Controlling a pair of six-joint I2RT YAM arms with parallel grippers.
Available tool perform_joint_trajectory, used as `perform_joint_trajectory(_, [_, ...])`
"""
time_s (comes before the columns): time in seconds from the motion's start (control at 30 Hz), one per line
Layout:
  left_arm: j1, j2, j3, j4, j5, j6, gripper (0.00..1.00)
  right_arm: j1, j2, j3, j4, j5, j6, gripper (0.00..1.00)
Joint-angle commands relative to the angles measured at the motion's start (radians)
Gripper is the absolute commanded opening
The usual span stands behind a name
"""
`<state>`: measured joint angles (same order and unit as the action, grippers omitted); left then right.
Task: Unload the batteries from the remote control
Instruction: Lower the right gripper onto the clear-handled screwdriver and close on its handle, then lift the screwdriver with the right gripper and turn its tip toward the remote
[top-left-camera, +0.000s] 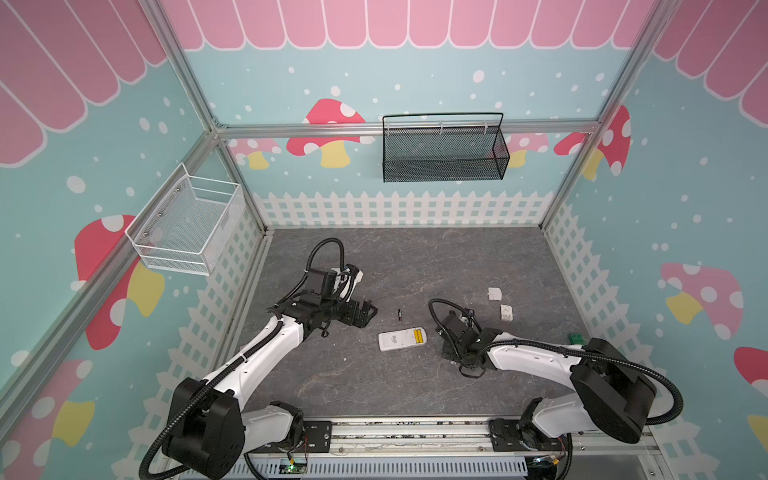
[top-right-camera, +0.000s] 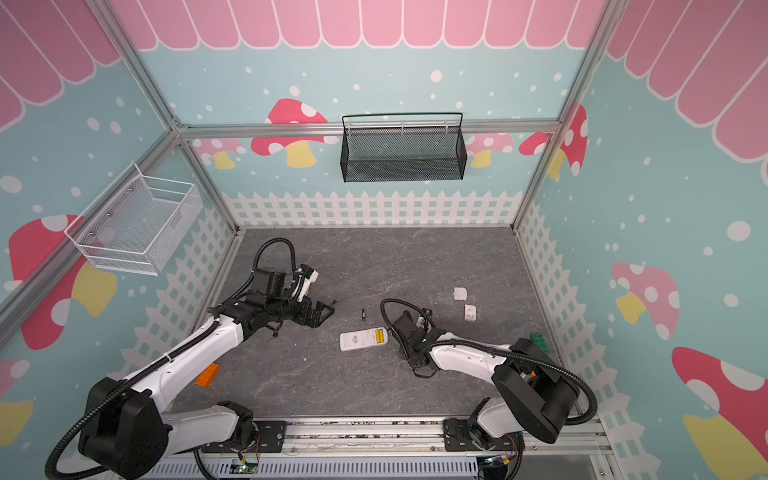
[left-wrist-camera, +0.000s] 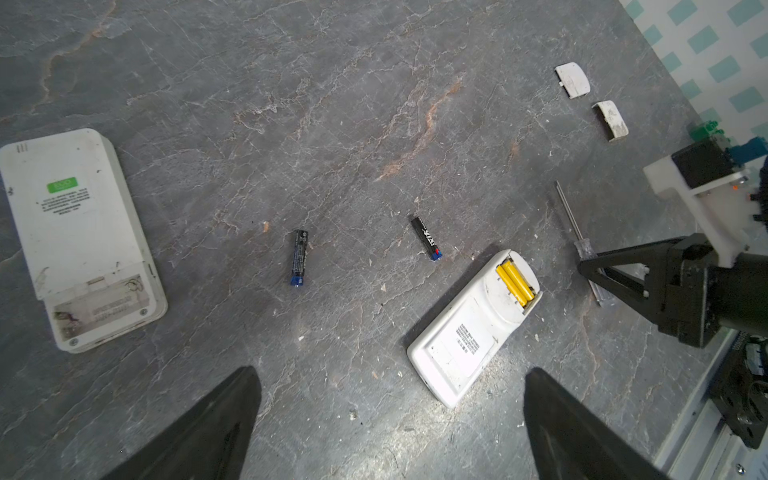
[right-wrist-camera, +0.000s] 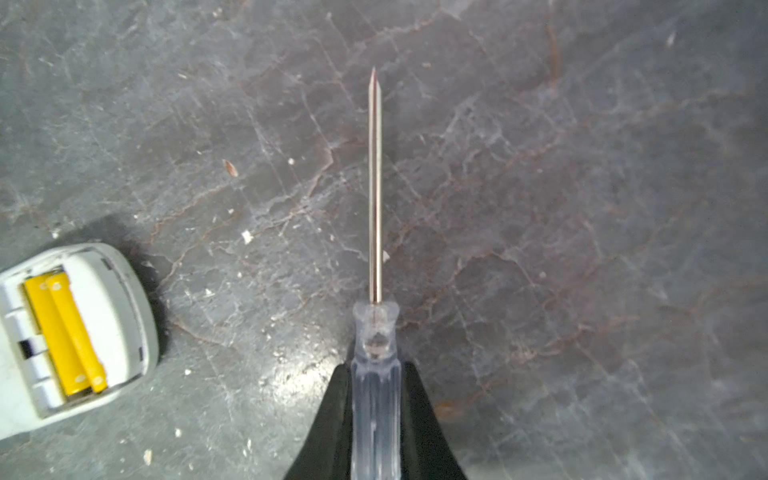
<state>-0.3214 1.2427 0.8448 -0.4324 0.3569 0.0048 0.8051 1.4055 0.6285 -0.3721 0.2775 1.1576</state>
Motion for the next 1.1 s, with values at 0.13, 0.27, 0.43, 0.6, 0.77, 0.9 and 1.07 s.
perform_joint_trajectory(0.13, [0.022, -0.045, -0.023, 0.015, 0.03, 0.022, 0.99, -0.001, -0.024, -0.031, -0.042, 0.027, -0.023, 0.04])
perform_joint_trajectory(0.27, [0.038, -0.057, -0.01, 0.011, 0.034, 0.017, 0.99, -0.001, -0.051, 0.004, -0.041, 0.055, -0.128, 0.03])
perform_joint_trajectory(0.43, [0.046, -0.078, -0.025, 0.011, 0.07, 0.027, 0.99, -0.018, -0.096, 0.036, -0.021, 0.111, -0.263, 0.02])
perform_joint_trajectory(0.6, [0.052, -0.084, -0.037, 0.017, 0.059, 0.035, 0.99, -0.027, -0.156, 0.036, 0.031, 0.145, -0.425, 0.0])
perform_joint_trajectory(0.77, [0.071, -0.08, -0.008, 0.014, 0.076, 0.016, 0.99, -0.05, -0.24, 0.0, 0.159, 0.117, -0.617, 0.0])
perform_joint_trajectory(0.9, [0.074, -0.085, -0.001, 0.016, 0.137, 0.006, 0.97, -0.053, -0.295, -0.034, 0.265, 0.091, -0.824, 0.0])
perform_joint_trajectory(1.07, [0.093, -0.102, -0.002, 0.009, 0.225, 0.011, 0.95, -0.055, -0.341, -0.066, 0.365, 0.031, -1.046, 0.0])
